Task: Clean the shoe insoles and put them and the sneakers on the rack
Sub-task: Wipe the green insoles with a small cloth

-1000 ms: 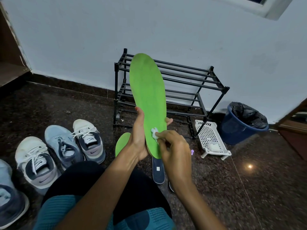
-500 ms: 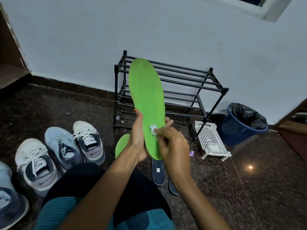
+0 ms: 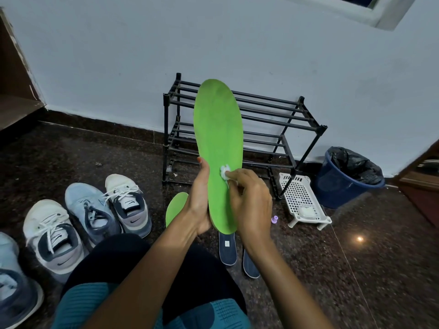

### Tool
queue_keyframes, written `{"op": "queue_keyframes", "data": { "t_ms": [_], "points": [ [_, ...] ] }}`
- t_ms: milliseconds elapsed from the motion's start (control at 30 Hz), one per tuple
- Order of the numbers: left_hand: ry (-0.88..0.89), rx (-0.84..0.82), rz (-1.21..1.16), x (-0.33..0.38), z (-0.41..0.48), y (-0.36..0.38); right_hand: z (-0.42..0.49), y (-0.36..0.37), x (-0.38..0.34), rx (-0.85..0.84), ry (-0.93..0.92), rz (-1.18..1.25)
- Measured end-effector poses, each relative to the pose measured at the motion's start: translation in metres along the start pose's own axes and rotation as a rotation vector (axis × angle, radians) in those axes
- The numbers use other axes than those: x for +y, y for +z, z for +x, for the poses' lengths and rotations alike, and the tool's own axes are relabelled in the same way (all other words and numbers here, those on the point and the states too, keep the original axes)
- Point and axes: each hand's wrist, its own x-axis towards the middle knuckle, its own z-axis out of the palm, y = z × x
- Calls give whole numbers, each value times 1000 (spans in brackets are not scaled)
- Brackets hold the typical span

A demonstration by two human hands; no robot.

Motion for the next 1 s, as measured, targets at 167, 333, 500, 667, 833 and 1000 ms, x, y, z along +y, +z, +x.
{"op": "queue_keyframes", "data": {
  "t_ms": [167,333,500,667,833,1000],
  "points": [
    [-27,-21,-54,1,2,0,-22,-3,-10,-120,12,213],
    [-51,-27,-47,2,2,0,-18,-6,-6,-132,-32,183],
    [-1,-15,18,-2,1,1,1,-6,8,-72,-11,74],
    [-5,-29,-86,3,4,-3,-20,-5,10,-132,-14,178],
    [76,-50,-154,6,5,-2,-47,-9,4,-189,-29,281],
    [66,-54,-159,4,5,-2,-34,-12,7,-160,-27,229]
  ]
}}
